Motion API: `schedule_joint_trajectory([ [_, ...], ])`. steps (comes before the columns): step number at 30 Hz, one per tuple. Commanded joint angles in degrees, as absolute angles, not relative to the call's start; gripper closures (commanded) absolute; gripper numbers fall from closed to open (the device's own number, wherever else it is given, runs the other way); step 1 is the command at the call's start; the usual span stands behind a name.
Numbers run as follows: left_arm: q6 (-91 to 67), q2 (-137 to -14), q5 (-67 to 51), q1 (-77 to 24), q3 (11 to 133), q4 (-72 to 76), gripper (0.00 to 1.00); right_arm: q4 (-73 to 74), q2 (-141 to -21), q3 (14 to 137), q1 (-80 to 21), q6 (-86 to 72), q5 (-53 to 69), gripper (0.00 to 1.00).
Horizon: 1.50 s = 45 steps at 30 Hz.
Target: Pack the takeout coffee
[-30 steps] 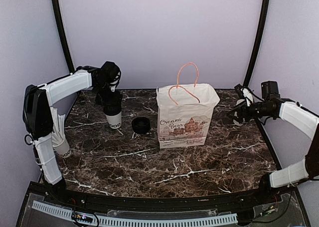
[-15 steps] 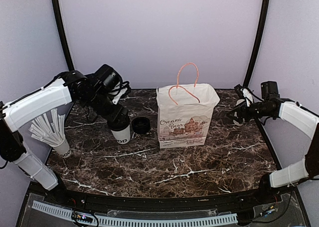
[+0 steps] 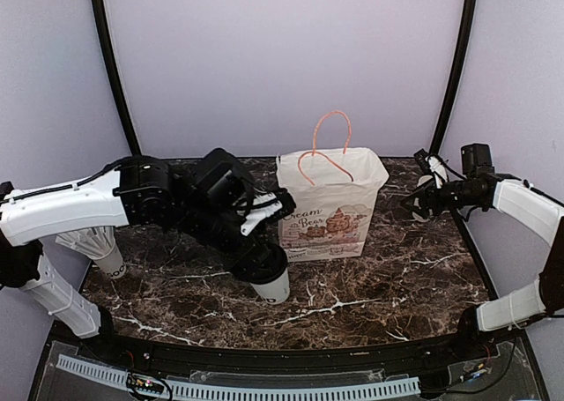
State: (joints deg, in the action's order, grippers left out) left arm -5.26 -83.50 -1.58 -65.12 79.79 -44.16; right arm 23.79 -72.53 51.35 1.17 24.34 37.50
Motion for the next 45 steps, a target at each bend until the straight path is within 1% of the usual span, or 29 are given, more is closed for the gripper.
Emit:
schedule_joint_trajectory([
  [1,2.06,-90.25,-5.25,-69.35,86.28,-40.05,0.40,23.24,-72.69,52.16,1.01,24.08,37.88,0.30],
  [7,7.29,-102.16,-4.96,-70.65,96.35,-40.56,0.40,23.37,-72.60,52.12,1.01,24.39,37.87,0.30],
  [9,8.53,-107.23,-5.80,-70.73,101.65,-42.59,0.40,23.40,-72.59,52.12,1.01,24.43,37.77,0.30],
  [13,10.74,-112.41,-5.36,-70.75,106.50,-44.59,0.39,23.39,-72.65,51.99,0.97,24.67,37.90,0.30],
  [28,15.30,-119.40,-4.43,-70.75,110.28,-47.87,0.35,24.43,-74.34,52.54,0.79,25.49,37.75,0.30],
  [40,15.36,-119.97,-2.53,-70.75,110.25,-47.88,0.31,24.63,-74.44,52.54,0.62,25.66,37.44,0.30],
  [41,15.38,-119.97,-2.48,-70.75,110.37,-48.02,0.27,24.62,-74.31,52.56,0.62,25.66,37.44,0.30],
  [42,15.42,-119.93,-2.47,-70.75,110.52,-48.28,0.08,24.64,-74.31,52.56,0.62,25.66,37.44,0.30],
  [44,15.39,-119.84,-2.09,-70.75,110.63,-48.41,0.02,24.70,-74.31,52.56,0.62,25.66,37.44,0.30],
  [45,15.38,-119.78,-2.05,-70.75,110.64,-48.42,0.01,24.68,-74.28,52.56,0.62,25.66,37.44,0.30],
])
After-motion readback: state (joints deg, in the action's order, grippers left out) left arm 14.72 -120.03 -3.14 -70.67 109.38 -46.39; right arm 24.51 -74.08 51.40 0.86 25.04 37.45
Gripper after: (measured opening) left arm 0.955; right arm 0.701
